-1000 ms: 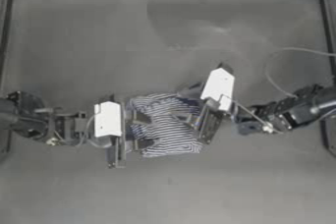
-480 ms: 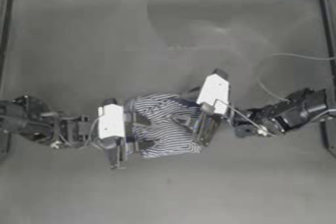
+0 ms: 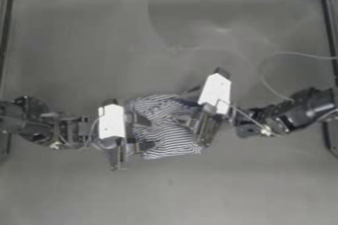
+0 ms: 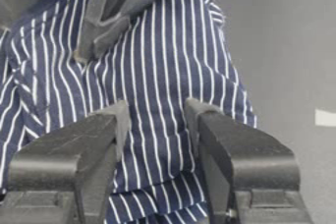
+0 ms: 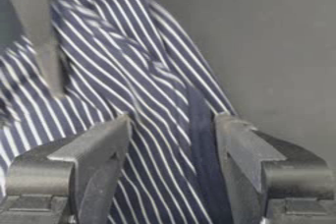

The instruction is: Fold shirt

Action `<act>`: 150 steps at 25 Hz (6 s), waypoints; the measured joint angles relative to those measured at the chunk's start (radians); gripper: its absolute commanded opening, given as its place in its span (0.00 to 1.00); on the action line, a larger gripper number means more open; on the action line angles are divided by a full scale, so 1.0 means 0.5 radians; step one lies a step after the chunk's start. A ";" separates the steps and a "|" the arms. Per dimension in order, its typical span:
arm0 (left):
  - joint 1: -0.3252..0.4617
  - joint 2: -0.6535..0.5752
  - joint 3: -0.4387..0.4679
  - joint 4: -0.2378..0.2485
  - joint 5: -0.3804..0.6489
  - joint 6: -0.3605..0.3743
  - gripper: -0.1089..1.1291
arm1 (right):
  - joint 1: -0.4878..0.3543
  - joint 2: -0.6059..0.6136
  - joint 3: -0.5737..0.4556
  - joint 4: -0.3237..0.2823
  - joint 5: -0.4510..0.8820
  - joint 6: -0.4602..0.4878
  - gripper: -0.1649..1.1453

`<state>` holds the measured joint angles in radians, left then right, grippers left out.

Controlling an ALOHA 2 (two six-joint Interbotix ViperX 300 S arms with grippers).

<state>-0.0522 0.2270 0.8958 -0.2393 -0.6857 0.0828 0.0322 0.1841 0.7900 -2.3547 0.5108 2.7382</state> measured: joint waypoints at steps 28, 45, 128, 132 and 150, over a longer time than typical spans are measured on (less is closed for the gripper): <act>0.307 -0.298 0.025 0.006 0.126 0.175 0.74 | 0.184 -0.512 0.117 0.328 -0.101 -0.291 0.79; 0.301 -0.021 0.018 0.006 0.092 0.067 0.74 | 0.212 -0.540 0.120 0.436 -0.166 -0.411 0.79; 0.255 -1.476 0.319 0.067 1.273 0.166 0.75 | -0.371 -1.270 0.316 0.531 -1.203 -0.807 0.79; 0.258 -1.552 0.365 0.058 1.285 0.160 0.75 | -0.393 -1.279 0.322 0.537 -1.218 -0.813 0.79; 0.258 -1.779 0.482 0.021 1.301 0.156 0.75 | -0.426 -1.414 0.371 0.534 -1.331 -0.884 0.79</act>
<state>0.0767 -0.6627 1.1367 -0.2286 -0.0353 0.1611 -0.1810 -0.5231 0.9756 -2.0877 -0.1549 2.2964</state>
